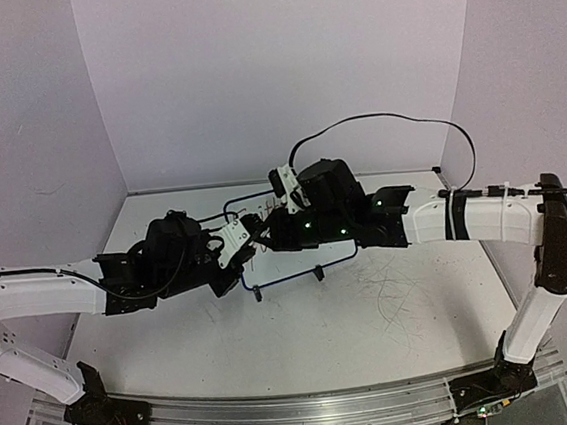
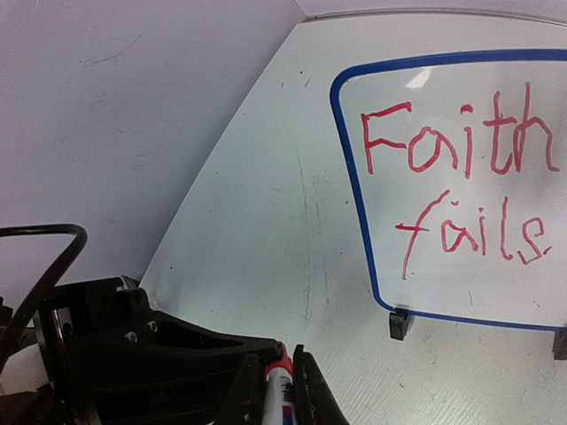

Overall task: Write a sentence on the whiteboard
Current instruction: Insert the whiteboard marker without the cap into the pen cap.

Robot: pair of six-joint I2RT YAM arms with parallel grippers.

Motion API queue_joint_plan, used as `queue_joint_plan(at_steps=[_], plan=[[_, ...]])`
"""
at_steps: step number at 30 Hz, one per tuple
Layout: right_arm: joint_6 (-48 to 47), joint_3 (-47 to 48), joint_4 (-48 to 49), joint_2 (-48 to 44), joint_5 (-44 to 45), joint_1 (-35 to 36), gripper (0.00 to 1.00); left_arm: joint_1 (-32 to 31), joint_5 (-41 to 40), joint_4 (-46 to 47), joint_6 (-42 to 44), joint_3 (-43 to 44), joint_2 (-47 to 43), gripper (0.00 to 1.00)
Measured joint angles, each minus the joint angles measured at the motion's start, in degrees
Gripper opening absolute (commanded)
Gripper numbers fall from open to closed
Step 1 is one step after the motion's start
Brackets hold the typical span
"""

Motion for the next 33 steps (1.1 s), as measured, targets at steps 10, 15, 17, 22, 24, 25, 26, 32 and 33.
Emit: queue_joint_plan(at_steps=[10, 15, 17, 22, 24, 25, 26, 32, 33], plan=[[-18.03, -5.09, 3.81, -0.91, -13.33, -1.88, 0.0, -0.04, 7.46, -3.23, -4.36, 0.0, -0.18, 0.0], [-27.54, -6.85, 4.38, -0.45, -24.54, -3.28, 0.0, -0.09, 13.92, -7.54, -7.4, -0.02, -1.42, 0.0], [-28.19, -7.15, 4.84, -0.43, -25.62, -3.3, 0.0, -0.11, 14.71, -8.39, -7.78, -0.04, -1.85, 0.0], [-23.18, -7.16, 5.9, -0.48, -22.42, -3.01, 0.0, -0.15, 12.56, -7.97, -8.27, -0.3, -2.27, 0.0], [-17.89, -7.02, 6.42, -0.48, -18.71, -2.34, 0.0, -0.19, 10.41, -7.34, -8.47, -0.38, -2.27, 0.0], [-14.83, -6.69, 6.31, -0.47, -16.83, -1.97, 0.0, -0.22, 9.31, -7.07, -8.5, -0.39, -2.26, 0.0], [-11.84, -5.98, 5.82, -0.4, -14.58, -1.5, 0.0, -0.26, 8.1, -6.58, -8.46, -0.39, -2.2, 0.0], [-2.99, -1.6, 0.59, 0.03, -2.64, 1.0, 0.07, -0.61, 2.71, -3.14, -8.2, -0.39, -1.37, 0.0], [-2.37, -1.54, 0.35, 0.02, -1.58, 1.24, 0.11, -0.68, 2.37, -2.9, -8.12, -0.39, -1.18, 0.0]])
